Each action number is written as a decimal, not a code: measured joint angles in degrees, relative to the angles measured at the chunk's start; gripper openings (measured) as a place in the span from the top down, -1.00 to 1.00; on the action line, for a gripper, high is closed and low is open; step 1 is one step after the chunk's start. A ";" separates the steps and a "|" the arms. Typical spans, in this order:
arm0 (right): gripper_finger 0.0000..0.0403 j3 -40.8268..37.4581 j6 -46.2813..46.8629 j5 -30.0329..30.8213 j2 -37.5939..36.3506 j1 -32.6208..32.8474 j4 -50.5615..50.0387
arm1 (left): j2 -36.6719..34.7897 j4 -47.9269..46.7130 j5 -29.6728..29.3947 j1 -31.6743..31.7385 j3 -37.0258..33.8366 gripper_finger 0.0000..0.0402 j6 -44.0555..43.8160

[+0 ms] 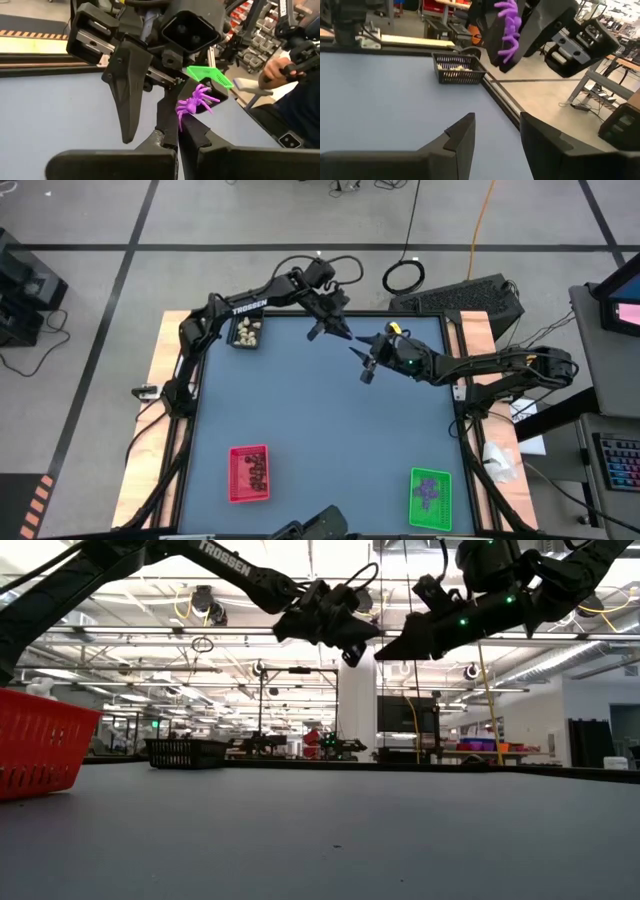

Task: Sort Halloween decoration
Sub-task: Put the violet spider toy into the green bin

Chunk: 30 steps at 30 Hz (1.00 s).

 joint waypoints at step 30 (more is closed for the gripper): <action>0.31 0.00 -5.89 10.38 0.00 4.54 10.24 | 0.07 -0.92 -8.16 -2.17 0.00 1.00 -1.05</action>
